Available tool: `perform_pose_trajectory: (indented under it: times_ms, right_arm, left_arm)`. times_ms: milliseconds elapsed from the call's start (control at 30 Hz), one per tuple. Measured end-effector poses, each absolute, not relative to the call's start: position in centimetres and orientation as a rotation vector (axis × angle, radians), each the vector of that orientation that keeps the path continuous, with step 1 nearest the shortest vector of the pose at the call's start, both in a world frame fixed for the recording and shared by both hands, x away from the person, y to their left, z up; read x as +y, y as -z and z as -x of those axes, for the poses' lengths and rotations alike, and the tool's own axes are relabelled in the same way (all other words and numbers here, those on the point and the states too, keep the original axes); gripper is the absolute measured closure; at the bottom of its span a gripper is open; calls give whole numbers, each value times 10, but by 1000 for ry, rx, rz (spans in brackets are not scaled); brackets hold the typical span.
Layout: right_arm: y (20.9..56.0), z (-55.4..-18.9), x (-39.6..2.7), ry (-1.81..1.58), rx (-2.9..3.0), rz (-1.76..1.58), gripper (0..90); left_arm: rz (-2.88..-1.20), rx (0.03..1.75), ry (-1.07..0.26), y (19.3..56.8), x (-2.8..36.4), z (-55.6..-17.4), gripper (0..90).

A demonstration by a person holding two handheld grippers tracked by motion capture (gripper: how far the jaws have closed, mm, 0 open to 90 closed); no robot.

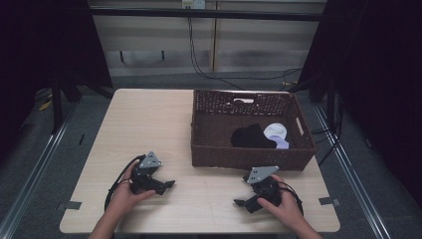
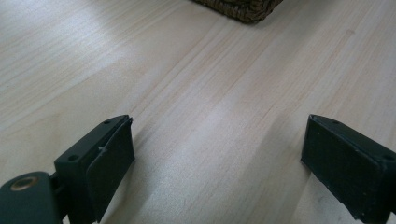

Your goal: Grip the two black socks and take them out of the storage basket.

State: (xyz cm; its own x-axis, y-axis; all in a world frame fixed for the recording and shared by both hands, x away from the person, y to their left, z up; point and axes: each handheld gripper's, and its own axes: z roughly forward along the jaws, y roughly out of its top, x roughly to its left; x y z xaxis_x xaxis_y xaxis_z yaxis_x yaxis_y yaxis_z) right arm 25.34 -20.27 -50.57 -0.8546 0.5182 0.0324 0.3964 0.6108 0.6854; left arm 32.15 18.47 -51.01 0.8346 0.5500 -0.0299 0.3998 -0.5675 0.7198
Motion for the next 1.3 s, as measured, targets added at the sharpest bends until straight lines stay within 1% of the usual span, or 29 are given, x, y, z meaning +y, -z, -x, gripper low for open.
perform_pose_trajectory:
  times_ms: [367,533,567,600,633,867,1300]
  right_arm:
    - [500,-254,-196,-986,2704,-792,124]
    - [487,-256,-192,-881,2847,-815,139]
    - [481,-257,-189,-778,2917,-780,143]
    - [481,-257,-189,-778,2917,-780,143]
    - [477,-256,-186,-627,2961,-741,144]
    - [469,-257,-182,-407,3039,-722,154]
    - [454,-266,-190,-338,3062,-700,155]
  left_arm:
    - [-2248,690,-253,510,185,-322,85]
    - [-2248,690,-253,510,185,-322,85]
    - [-2248,689,-253,510,185,-322,85]
    - [-2248,689,-253,510,185,-322,85]
    - [-2248,690,-253,510,185,-322,86]
    - [-2248,690,-252,510,185,-322,85]
    - [-2248,689,-253,510,185,-322,85]
